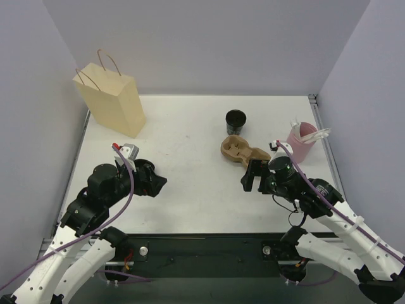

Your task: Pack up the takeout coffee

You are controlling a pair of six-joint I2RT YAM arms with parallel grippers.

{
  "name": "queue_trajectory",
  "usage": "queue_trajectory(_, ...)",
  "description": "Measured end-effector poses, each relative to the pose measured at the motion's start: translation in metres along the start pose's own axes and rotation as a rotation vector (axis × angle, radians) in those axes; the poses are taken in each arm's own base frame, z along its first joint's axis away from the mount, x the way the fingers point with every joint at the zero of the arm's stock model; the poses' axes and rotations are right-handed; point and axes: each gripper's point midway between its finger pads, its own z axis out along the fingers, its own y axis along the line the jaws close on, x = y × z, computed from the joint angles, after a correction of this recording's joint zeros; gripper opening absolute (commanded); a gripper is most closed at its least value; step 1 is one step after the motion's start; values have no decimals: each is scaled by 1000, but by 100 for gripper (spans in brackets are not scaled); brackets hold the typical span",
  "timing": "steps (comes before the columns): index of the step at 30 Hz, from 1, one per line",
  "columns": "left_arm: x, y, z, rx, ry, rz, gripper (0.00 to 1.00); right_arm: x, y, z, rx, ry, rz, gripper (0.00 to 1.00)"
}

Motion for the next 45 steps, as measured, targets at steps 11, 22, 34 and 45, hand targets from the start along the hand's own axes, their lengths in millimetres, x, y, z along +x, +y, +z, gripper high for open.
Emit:
queue_trajectory(11,0,0,0,0,-1,0,97,-49,5,0,97,-89,-26,93)
queue_trajectory(22,-2,-2,-4,8,-18,5,97,-175,-15,92,429,-189,11,40)
queue_trajectory(34,-1,-3,-4,11,-17,7,97,-196,-61,229,510,-58,136,36)
queue_trajectory(45,0,-2,-2,7,-8,6,97,-202,-68,264,465,-43,199,32)
